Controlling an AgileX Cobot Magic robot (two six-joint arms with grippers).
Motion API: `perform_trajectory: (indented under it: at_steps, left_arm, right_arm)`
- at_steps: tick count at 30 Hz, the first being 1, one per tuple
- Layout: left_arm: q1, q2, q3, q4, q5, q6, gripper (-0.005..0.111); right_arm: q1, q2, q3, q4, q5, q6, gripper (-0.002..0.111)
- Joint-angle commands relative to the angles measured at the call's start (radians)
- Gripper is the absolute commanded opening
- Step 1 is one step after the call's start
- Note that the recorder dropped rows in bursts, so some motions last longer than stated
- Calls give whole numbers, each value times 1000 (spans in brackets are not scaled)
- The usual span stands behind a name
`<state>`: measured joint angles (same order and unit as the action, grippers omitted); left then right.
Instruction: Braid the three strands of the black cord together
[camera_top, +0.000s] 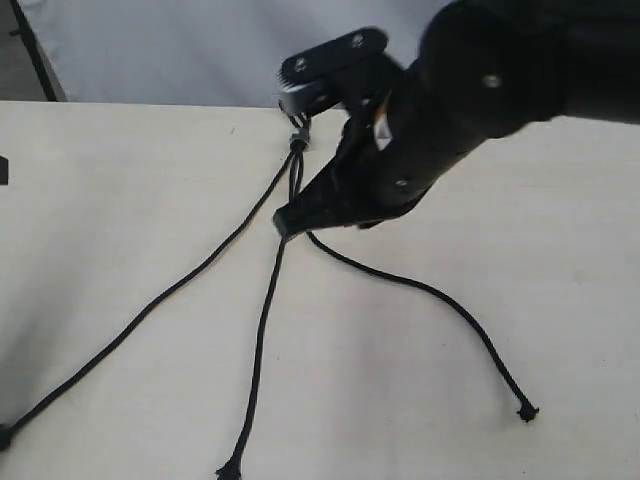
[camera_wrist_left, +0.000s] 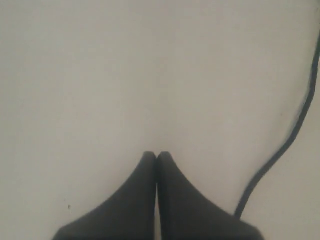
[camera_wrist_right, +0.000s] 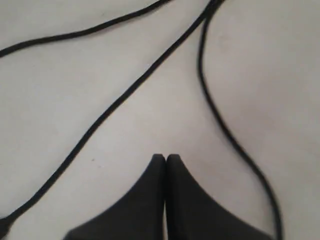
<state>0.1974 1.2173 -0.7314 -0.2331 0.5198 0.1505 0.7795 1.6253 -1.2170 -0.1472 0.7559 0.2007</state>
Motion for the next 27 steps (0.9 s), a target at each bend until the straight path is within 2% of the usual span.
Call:
perform_trajectory:
  at_steps: [1, 11, 13, 19, 27]
  left_arm:
    - [-6, 69, -9, -36, 24, 48, 0]
    - [-6, 84, -9, -40, 32, 56, 0]
    - [-6, 84, -9, -44, 32, 56, 0]
    - [-6, 84, -9, -53, 32, 56, 0]
    - [-6, 84, -9, -58, 32, 60, 0]
  right_arm:
    - [11, 152, -52, 208, 17, -171, -1]
    - [145, 308, -61, 249, -71, -223, 0]
    - [164, 322, -61, 238, -77, -215, 6]
    - [188, 352, -73, 206, -69, -131, 45]
    - [190, 409, -143, 198, -3, -76, 48]
